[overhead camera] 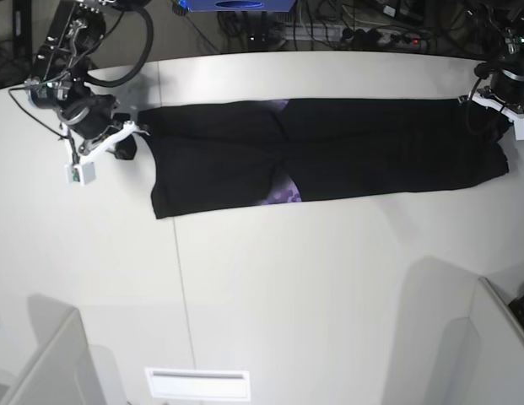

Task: Fold the T-shirt properly
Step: 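Lift the strip end with the left gripper and fold it toward the right gripper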

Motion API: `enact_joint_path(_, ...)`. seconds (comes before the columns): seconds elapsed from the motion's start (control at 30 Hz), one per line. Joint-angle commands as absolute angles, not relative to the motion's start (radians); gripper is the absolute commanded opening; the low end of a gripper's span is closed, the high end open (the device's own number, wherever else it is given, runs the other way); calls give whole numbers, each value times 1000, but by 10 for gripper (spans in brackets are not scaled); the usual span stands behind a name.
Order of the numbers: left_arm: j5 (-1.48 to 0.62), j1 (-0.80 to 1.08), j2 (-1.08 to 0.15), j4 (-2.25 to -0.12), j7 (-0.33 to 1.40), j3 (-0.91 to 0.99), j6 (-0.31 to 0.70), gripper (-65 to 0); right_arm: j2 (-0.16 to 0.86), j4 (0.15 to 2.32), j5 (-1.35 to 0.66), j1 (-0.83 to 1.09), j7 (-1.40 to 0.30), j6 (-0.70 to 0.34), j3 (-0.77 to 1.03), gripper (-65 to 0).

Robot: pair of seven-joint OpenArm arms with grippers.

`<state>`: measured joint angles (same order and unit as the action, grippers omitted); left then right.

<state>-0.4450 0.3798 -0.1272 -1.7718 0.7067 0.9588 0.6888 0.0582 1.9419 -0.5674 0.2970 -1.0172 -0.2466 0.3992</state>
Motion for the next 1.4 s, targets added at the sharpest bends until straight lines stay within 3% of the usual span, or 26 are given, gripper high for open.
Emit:
enact_joint_path(0.0,-449,383,-142,-1814,684,937,698,-650,65,1956,-578,291,-1001,-254,401,-650)
enact_joint_path(0.5,-430,460,-102,-1943,687,697,698,-650,65,1954,-578,291,-1003,-254,404,-650)
enact_joint_path(1.03,-430,475,-99,-1945,687,484,698,-650,65,1952,-578,291,-1003,-254,401,-650)
enact_joint_path(1.37,-440,466,-99,-1966,687,363,607,-650,65,1952,-578,291,-1003,-254,401,-650)
